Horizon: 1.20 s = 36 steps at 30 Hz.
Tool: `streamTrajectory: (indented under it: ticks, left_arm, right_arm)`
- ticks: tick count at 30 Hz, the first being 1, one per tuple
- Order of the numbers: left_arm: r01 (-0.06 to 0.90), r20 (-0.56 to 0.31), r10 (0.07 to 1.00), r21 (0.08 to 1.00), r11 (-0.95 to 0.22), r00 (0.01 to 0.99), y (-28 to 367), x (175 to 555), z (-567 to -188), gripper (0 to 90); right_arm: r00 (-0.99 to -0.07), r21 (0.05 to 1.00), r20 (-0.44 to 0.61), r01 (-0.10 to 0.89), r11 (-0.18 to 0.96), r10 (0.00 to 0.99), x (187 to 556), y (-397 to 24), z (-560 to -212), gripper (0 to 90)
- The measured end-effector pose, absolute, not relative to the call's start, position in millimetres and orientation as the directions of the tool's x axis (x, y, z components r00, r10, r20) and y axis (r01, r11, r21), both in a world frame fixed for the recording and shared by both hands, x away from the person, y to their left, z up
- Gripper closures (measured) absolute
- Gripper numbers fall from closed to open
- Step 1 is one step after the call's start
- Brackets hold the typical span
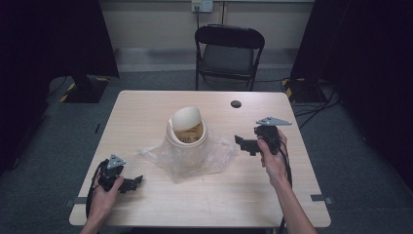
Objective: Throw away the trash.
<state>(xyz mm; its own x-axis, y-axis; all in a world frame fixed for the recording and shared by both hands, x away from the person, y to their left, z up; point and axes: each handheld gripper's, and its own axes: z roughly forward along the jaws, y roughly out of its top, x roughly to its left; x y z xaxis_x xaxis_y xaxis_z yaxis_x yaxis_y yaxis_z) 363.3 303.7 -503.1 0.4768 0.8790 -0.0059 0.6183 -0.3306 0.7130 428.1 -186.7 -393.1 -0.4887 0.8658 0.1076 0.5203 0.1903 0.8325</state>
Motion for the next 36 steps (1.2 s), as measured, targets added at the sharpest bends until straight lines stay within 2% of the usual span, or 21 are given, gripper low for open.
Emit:
streamTrajectory:
  ticks: [8, 11, 17, 26, 36]
  left_arm:
    - [0.618, -0.006, 0.878, 0.713, -0.331, 0.478, 303.8, 363.4, -503.2, 0.0]
    - [0.618, -0.005, 0.879, 0.713, -0.331, 0.477, 303.9, 363.2, -503.2, 0.0]
    - [0.618, -0.006, 0.879, 0.713, -0.331, 0.477, 303.9, 363.2, -503.1, 0.0]
    - [0.618, -0.005, 0.879, 0.713, -0.332, 0.478, 303.9, 363.2, -503.2, 0.0]
    - [0.617, -0.010, 0.882, 0.718, -0.322, 0.472, 303.2, 362.9, -503.4, 0.0]
  right_arm:
    - [-0.419, 0.807, 0.134, 0.573, 0.146, 0.898, 421.3, -217.5, -409.7, 14.6]
    - [-0.394, 0.797, 0.103, 0.582, 0.161, 0.913, 416.0, -230.7, -418.0, 14.5]
    - [-0.334, 0.764, 0.110, 0.631, 0.136, 0.936, 406.6, -253.0, -438.1, 14.7]
    - [-0.298, 0.727, 0.108, 0.675, 0.129, 0.948, 393.7, -274.4, -458.4, 14.7]
    - [-0.258, 0.672, 0.040, 0.722, 0.165, 0.965, 385.9, -284.1, -489.2, 14.8]
